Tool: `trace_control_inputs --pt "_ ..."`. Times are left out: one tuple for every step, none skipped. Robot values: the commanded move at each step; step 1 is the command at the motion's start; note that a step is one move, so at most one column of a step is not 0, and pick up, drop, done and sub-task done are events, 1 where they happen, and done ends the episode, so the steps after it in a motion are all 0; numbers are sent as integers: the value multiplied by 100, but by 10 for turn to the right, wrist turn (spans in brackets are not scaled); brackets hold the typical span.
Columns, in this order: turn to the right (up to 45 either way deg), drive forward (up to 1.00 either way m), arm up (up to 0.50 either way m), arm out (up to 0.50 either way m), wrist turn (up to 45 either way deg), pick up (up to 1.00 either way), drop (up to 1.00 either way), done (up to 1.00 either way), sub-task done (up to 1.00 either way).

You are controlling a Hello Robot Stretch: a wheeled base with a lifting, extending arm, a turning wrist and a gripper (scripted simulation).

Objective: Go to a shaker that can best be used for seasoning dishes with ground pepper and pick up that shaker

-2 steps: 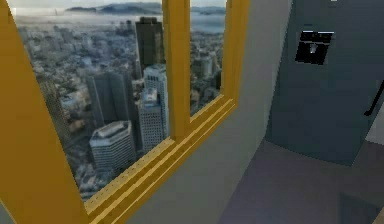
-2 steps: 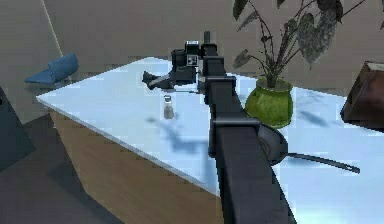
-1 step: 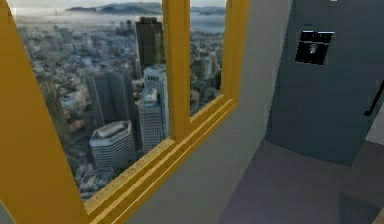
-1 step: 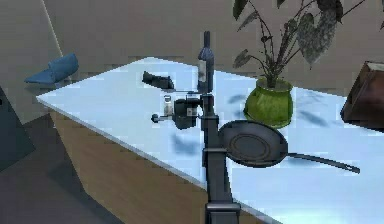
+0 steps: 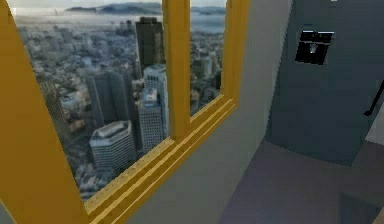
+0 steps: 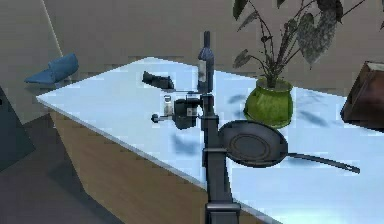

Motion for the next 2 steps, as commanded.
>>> trace_control_inputs --pt "0 0 10 0 0 0 0 0 0" --pt "0 0 0 0 0 0 0 100 0"
